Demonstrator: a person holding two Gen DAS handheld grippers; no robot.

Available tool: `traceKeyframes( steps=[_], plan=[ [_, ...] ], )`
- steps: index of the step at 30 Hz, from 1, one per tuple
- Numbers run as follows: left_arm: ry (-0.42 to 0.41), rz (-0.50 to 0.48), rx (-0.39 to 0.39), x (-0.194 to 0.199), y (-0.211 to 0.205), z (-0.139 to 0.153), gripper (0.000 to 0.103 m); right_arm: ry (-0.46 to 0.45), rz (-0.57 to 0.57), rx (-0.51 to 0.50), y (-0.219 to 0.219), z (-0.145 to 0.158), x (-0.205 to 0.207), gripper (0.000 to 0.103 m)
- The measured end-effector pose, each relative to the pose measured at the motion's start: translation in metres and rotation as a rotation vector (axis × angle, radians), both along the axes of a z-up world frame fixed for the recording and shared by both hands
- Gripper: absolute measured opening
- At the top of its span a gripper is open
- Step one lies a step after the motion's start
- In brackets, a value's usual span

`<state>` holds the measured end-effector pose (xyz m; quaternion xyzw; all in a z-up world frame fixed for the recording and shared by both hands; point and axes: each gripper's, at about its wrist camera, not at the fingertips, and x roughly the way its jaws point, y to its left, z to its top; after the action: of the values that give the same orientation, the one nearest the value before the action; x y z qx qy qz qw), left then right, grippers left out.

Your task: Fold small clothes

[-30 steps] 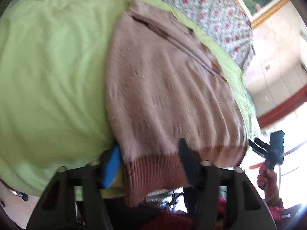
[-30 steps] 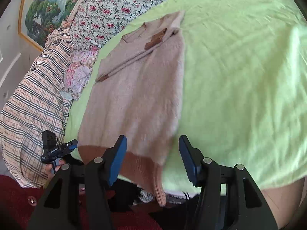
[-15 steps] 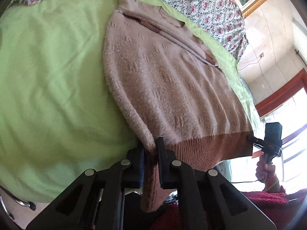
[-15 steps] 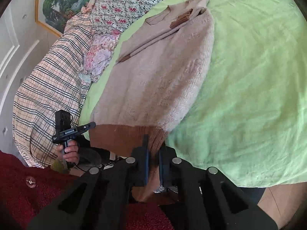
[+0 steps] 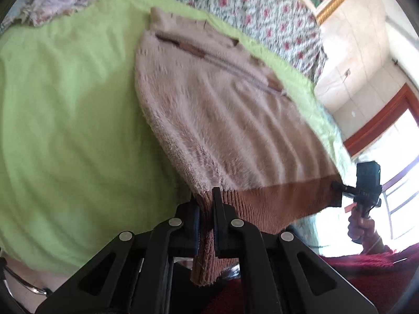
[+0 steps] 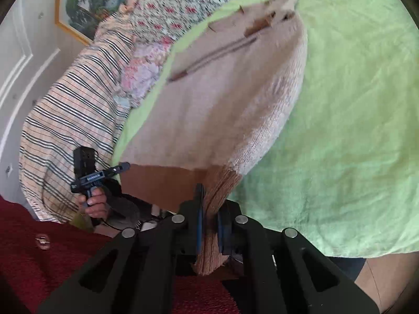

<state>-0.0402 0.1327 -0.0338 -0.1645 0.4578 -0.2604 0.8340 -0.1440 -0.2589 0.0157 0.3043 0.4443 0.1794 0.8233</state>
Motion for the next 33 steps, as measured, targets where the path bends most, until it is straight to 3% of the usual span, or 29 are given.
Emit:
traceKeyframes(
  steps=[9,12,17,24,28,33],
  plan=[
    [-0.134,0.096,-0.141,0.022,0.013,0.057,0.005,-0.211,-0.076,0.146,-0.025,0.054,0.028,0.009],
    [-0.202,0.112,-0.178,0.052,0.009,0.08,0.005,-0.271,-0.111,0.152,-0.035,0.068,0.055,0.009],
    [-0.279,0.132,-0.171,0.115,-0.005,0.11,0.005,-0.329,-0.189,0.148,-0.068,0.084,0.118,0.009],
    [-0.259,0.196,-0.122,0.24,-0.022,0.114,0.005,-0.262,-0.277,0.096,-0.107,0.07,0.229,0.009],
    [-0.206,0.227,-0.083,0.31,-0.03,0.094,0.005,-0.19,-0.313,0.053,-0.119,0.051,0.287,0.009],
    [-0.122,0.252,-0.038,0.371,-0.038,0.055,0.005,-0.103,-0.332,0.005,-0.129,0.021,0.332,0.009]
  ],
)
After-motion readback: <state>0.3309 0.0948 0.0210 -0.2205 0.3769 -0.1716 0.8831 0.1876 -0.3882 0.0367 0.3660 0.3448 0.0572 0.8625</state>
